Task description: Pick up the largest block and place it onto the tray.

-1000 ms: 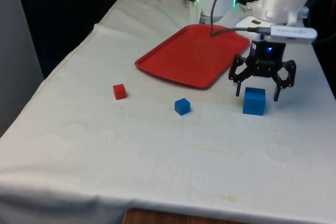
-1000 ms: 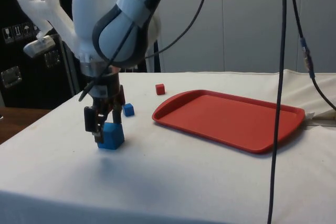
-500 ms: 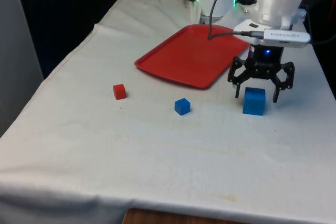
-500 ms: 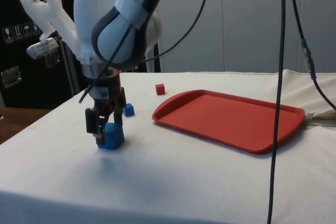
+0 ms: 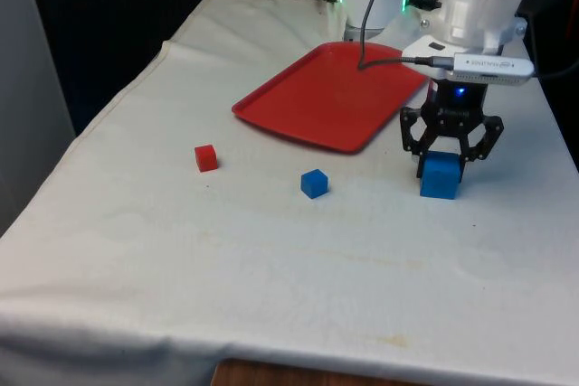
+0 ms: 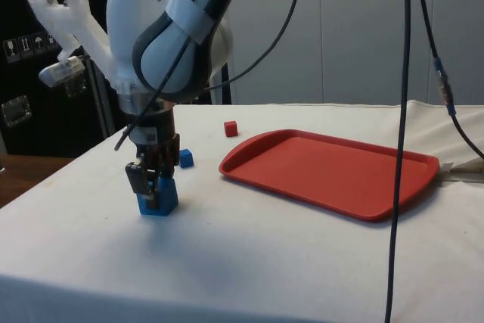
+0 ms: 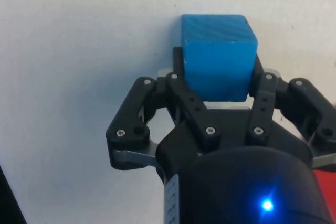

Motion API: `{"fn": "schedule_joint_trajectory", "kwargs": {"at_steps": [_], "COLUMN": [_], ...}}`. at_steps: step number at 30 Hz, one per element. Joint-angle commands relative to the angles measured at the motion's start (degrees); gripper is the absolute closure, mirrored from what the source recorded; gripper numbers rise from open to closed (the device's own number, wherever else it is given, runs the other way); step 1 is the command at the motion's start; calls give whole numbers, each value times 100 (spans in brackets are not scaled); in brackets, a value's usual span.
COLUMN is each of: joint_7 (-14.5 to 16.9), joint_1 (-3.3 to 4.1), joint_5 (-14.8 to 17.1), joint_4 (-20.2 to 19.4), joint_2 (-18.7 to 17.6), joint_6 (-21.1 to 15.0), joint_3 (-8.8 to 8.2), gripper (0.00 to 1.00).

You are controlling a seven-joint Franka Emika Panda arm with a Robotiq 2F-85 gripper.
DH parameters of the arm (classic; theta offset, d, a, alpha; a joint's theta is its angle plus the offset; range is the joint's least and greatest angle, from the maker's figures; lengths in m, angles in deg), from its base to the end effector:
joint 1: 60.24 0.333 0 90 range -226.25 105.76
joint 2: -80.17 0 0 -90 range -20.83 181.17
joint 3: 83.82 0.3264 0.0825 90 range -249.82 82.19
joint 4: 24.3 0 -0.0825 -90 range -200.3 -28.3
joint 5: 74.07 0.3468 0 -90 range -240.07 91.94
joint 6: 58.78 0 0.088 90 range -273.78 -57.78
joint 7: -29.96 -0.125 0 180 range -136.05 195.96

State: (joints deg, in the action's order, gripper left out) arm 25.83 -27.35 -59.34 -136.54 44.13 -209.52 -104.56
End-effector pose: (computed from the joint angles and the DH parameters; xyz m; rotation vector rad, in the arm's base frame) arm 0.5945 0.1349 0.1984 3.0801 -0.0090 0.1664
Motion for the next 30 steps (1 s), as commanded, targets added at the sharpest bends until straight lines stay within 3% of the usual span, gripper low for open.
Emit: {"fn": "schedule_joint_trajectory", "kwargs": {"at_steps": [1, 3, 4, 12, 19, 20, 21, 28, 29, 30], "joint_7": [23, 0, 23, 17, -6, 6, -11, -29, 6, -34], "joint_1": [-34, 0, -34, -23, 34, 6, 34, 46, 6, 52], "joint_5": [40, 0, 40, 11, -57, -23, -63, -115, -63, -120], "joint_4": [11, 0, 11, -11, -92, -29, -103, -189, -155, -201], "joint_2": [-6, 0, -6, 17, 166, 86, 201, 424, 361, 453], "joint_6": [0, 0, 6, 6, 74, 46, 92, 189, 143, 201], "joint_3": [40, 0, 40, 6, -109, -74, -120, -160, -109, -166], "gripper": [100, 100, 100, 100, 100, 100, 100, 100, 100, 100]}}
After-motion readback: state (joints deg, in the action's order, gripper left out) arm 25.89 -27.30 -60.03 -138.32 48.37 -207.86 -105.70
